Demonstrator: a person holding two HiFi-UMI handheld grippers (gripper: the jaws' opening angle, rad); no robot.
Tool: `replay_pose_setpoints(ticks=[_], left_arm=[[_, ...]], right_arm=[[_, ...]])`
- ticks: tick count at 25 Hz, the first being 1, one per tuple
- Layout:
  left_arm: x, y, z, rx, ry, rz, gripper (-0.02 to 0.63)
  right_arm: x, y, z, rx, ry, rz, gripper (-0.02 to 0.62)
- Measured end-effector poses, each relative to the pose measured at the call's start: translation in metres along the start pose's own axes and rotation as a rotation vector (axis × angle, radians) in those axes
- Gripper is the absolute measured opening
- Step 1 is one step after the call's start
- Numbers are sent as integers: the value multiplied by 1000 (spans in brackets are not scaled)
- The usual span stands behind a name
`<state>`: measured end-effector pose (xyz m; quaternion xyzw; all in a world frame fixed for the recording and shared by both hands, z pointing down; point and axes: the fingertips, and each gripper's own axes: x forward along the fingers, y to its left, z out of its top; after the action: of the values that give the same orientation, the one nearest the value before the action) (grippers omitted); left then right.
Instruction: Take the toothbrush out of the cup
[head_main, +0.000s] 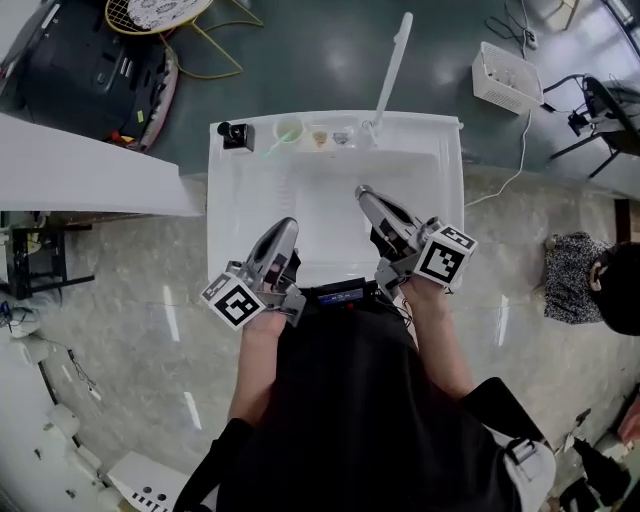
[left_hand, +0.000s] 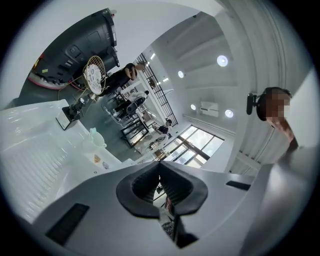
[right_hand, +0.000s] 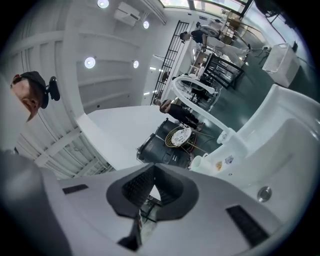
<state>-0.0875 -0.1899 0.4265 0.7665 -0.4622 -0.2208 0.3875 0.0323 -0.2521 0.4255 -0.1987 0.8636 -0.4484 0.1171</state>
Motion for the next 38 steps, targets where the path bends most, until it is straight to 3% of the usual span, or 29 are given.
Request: replay_pose_setpoints(ticks=[9, 17, 21, 26, 30, 38], left_arm=[[11, 18, 5, -8, -17, 34, 8], [35, 88, 27, -16, -100, 88, 8], [54, 118, 23, -25, -101, 108, 9], [70, 158, 20, 7, -120, 192, 22], [86, 193, 17, 1, -129, 275, 111], [96, 235, 25, -70, -257, 408, 114]], right_arm=[[6, -8, 6, 5, 0, 3, 6], [7, 1, 19, -58, -31, -61, 6], [10, 8, 19, -76, -28, -90, 6], [18, 18, 8, -101, 12, -104, 6], [20, 21, 7, -121, 28, -121, 6], [12, 21, 6, -144, 34, -162, 6]])
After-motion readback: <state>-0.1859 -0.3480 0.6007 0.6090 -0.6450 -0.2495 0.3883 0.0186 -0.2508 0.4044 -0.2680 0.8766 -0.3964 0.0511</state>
